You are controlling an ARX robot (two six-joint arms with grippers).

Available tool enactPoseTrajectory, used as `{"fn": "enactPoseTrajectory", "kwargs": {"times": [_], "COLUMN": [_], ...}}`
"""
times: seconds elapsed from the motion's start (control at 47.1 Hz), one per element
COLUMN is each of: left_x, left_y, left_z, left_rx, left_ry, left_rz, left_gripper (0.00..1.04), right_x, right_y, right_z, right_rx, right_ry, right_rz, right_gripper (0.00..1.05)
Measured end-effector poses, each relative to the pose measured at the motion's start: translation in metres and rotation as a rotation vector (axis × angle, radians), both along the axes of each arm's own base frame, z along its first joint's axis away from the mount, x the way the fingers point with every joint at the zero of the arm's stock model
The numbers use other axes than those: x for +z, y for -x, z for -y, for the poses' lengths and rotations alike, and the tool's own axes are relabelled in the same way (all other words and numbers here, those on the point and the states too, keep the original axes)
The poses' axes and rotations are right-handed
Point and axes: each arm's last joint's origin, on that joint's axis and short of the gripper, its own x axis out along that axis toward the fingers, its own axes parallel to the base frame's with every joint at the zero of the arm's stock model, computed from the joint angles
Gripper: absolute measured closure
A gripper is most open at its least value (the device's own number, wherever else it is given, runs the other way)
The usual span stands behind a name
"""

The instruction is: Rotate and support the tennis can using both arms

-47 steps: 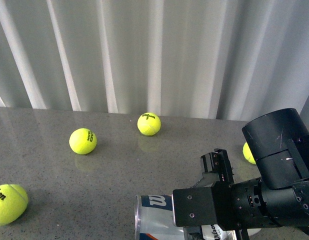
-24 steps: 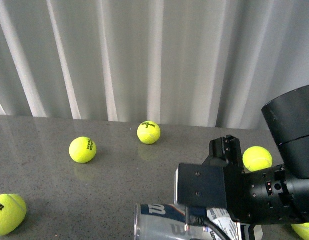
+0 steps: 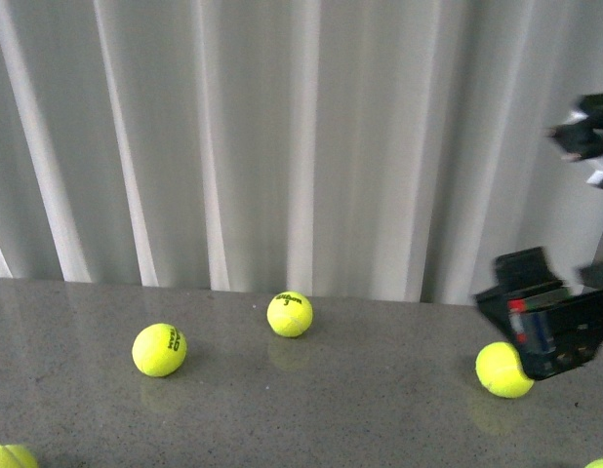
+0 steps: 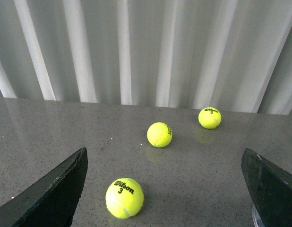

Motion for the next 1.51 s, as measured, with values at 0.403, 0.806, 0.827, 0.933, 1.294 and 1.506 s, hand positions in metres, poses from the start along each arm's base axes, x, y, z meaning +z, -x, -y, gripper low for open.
{"fn": "enactPoseTrajectory", "kwargs": {"times": [0.403,0.806,0.827,0.933,1.294,1.506], "left_x": [0.0,0.0,0.0,0.0,0.0,0.0], "left_y": [0.0,0.0,0.0,0.0,0.0,0.0], "left_z": [0.0,0.0,0.0,0.0,0.0,0.0], "left_rx": [0.0,0.0,0.0,0.0,0.0,0.0], "left_ry": [0.0,0.0,0.0,0.0,0.0,0.0], "left_rz": [0.0,0.0,0.0,0.0,0.0,0.0], "left_gripper": [0.07,0.07,0.07,0.07,0.07,0.07], "right_x": [-0.004,-0.023,-0.024,-0.03,-0.043,-0.044], "right_y": [0.066,0.097,0.1,0.11,0.132,0.142], "right_z": [0.042,0.058,0.059,0.06,0.06,0.06], "right_rx": [-0.348,-0.183,-0.19,-0.19,-0.188,-0.188], "right_ry": [-0.068,-0.109,-0.106,-0.104,-0.102,-0.102], "right_rz": [0.158,0.481,0.479,0.473,0.491,0.488], "right_gripper": [0.07,0.64,0.69,0.91,1.01,1.01]}}
